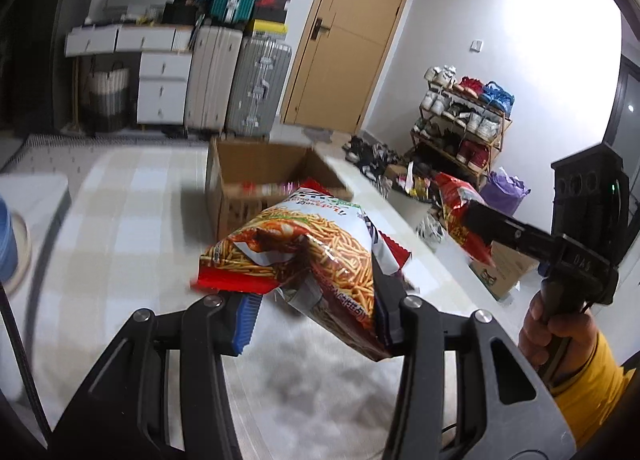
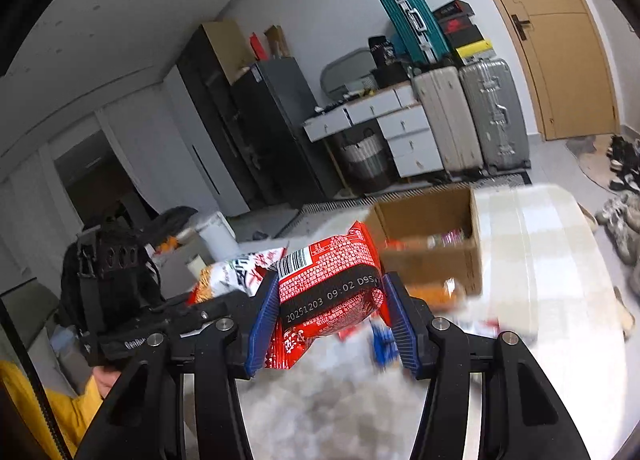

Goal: Organize snacks
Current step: 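Carry the noodle bag and red wafer pack over the box with both grippers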

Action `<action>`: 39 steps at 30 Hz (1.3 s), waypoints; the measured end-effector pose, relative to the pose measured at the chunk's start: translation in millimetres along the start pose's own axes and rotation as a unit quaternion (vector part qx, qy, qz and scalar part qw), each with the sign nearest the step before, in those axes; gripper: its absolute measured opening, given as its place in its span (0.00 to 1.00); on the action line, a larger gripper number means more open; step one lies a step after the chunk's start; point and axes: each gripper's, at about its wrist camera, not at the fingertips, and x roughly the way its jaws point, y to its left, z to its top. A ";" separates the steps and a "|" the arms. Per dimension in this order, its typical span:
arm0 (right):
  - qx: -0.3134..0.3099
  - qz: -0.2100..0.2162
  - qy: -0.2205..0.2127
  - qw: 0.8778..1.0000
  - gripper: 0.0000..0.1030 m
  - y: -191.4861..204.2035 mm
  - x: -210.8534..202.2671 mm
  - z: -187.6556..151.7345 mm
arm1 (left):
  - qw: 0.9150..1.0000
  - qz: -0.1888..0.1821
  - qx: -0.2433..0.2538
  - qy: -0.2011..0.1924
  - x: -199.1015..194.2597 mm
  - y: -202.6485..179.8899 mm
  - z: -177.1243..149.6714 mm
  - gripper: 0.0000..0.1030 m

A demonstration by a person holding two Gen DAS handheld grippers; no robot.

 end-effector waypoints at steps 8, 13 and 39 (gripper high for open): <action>-0.012 -0.001 -0.001 1.000 0.51 -3.1 30.3 80.2 | 0.999 0.013 0.003 -0.031 4.8 -3.6 81.0 0.42; -0.030 -0.023 0.015 0.999 0.51 -5.7 63.2 114.9 | 0.998 0.046 0.024 -0.036 23.7 -10.1 134.1 0.42; -0.023 -0.083 0.149 0.985 0.51 -111.0 241.5 116.4 | 0.990 0.111 0.011 0.087 286.7 78.1 201.1 0.42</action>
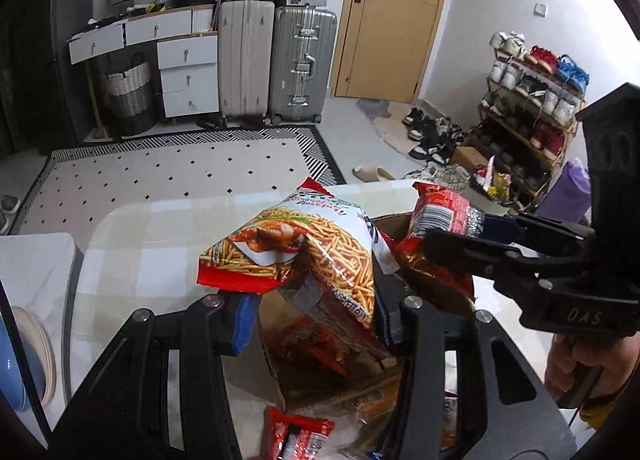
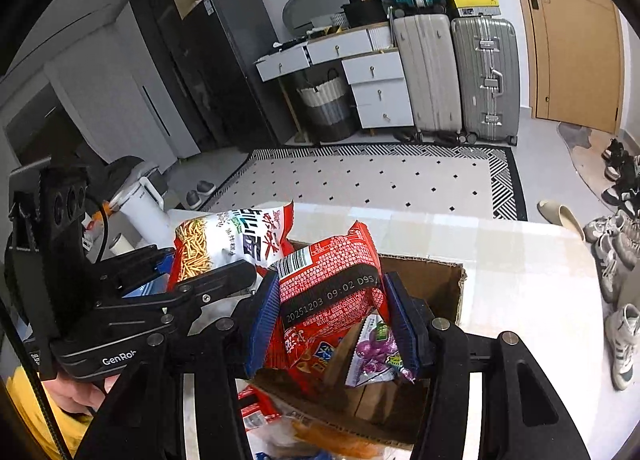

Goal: Organize snacks
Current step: 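Carry the noodle bag and red wafer pack over the box with both grippers, then open both grippers to drop the noodle bag and red wafer pack into the box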

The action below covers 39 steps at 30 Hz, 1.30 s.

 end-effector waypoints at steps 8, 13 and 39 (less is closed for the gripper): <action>0.008 -0.008 0.015 1.000 0.51 -13.5 13.9 -6.3 | 1.000 0.003 0.000 0.018 46.7 8.2 -6.0 0.42; 0.016 -0.007 0.019 1.000 0.51 -17.5 16.2 -9.3 | 1.000 0.006 0.009 0.022 62.8 5.9 -11.1 0.42; 0.024 -0.032 0.052 0.998 0.51 -9.4 34.3 -25.1 | 0.997 0.026 0.055 0.041 65.6 -1.6 -24.3 0.60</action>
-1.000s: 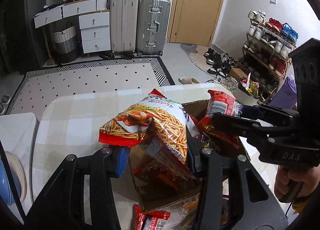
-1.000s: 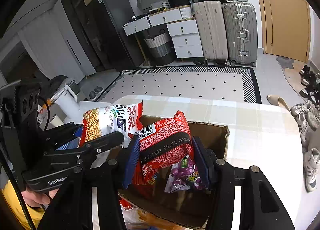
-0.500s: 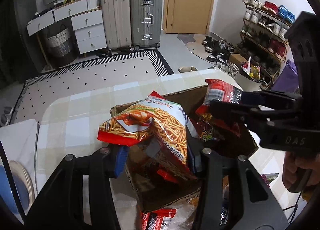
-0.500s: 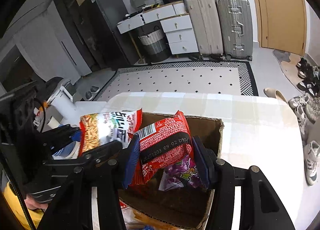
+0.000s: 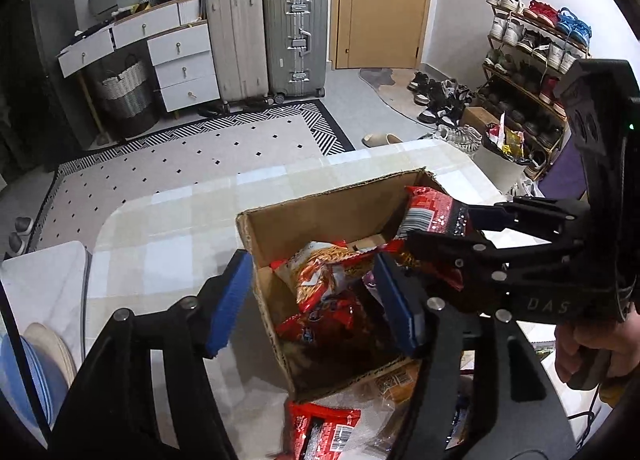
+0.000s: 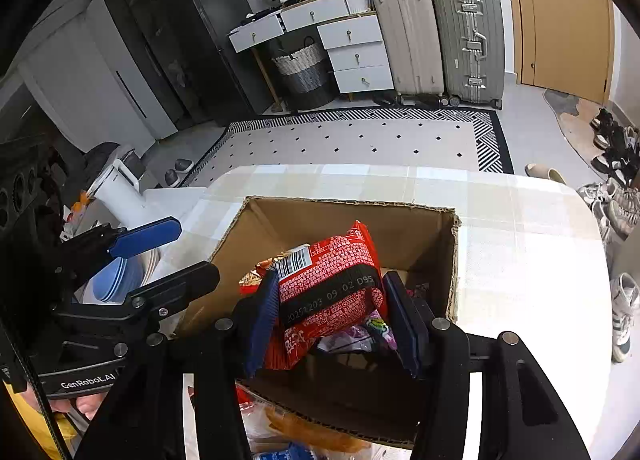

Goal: Organize snacks
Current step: 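Open both grippers to drop the noodle bag and red wafer pack into the box, then withdraw both tools from the box back toward the remaining snacks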

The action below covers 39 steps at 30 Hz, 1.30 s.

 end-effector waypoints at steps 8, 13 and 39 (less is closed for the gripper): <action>-0.005 -0.007 0.001 1.000 0.57 4.2 -3.2 -2.9 | 1.000 0.010 -0.004 0.000 -23.5 4.9 -16.2 0.65; -0.002 -0.002 -0.008 1.000 0.57 7.0 -17.1 -4.9 | 1.000 0.015 -0.011 -0.002 -41.5 8.8 -23.0 0.67; -0.067 0.056 -0.282 0.955 0.97 97.9 -279.9 -130.3 | 0.977 0.030 -0.026 -0.210 -328.2 -51.2 -97.5 0.99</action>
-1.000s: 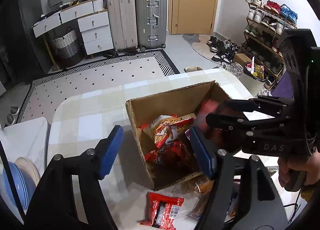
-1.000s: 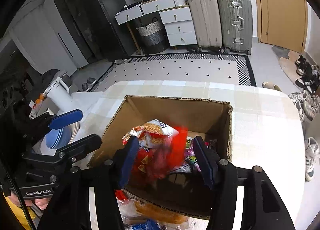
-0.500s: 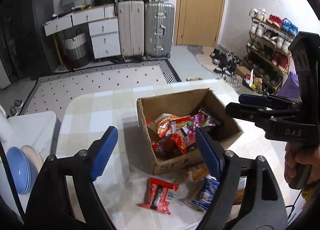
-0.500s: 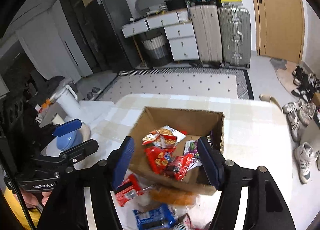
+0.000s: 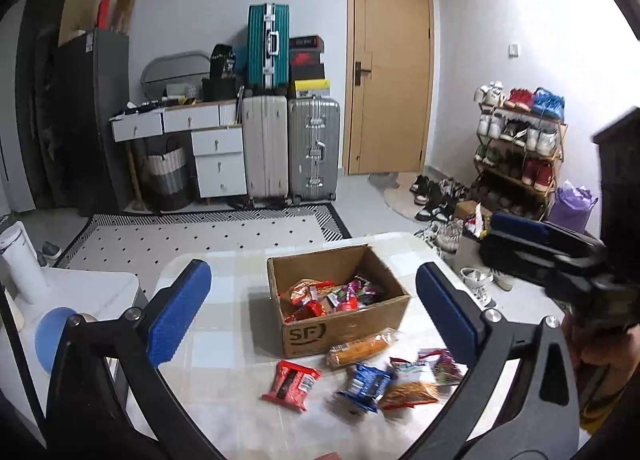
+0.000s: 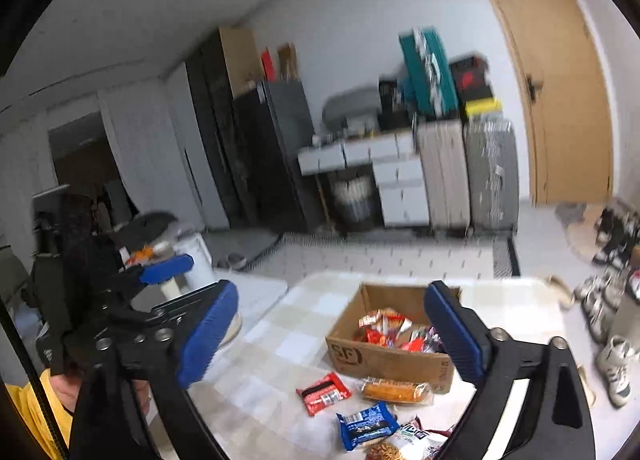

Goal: Organize snacks
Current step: 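Withdraw both tools from the box back toward the remaining snacks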

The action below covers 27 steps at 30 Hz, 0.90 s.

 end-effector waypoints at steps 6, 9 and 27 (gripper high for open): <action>0.013 -0.014 -0.064 0.998 0.99 22.1 -70.7 -59.0 | 0.999 0.019 -0.004 -0.051 -67.0 -10.0 -19.0 0.99; 0.020 -0.028 -0.053 0.998 0.99 28.1 -83.7 -90.2 | 0.998 0.016 -0.017 -0.063 -89.7 -11.0 -43.5 0.99; 0.057 -0.069 0.017 0.996 0.99 -6.1 -66.9 -194.1 | 0.998 0.032 -0.055 0.025 -49.2 3.2 -231.8 0.99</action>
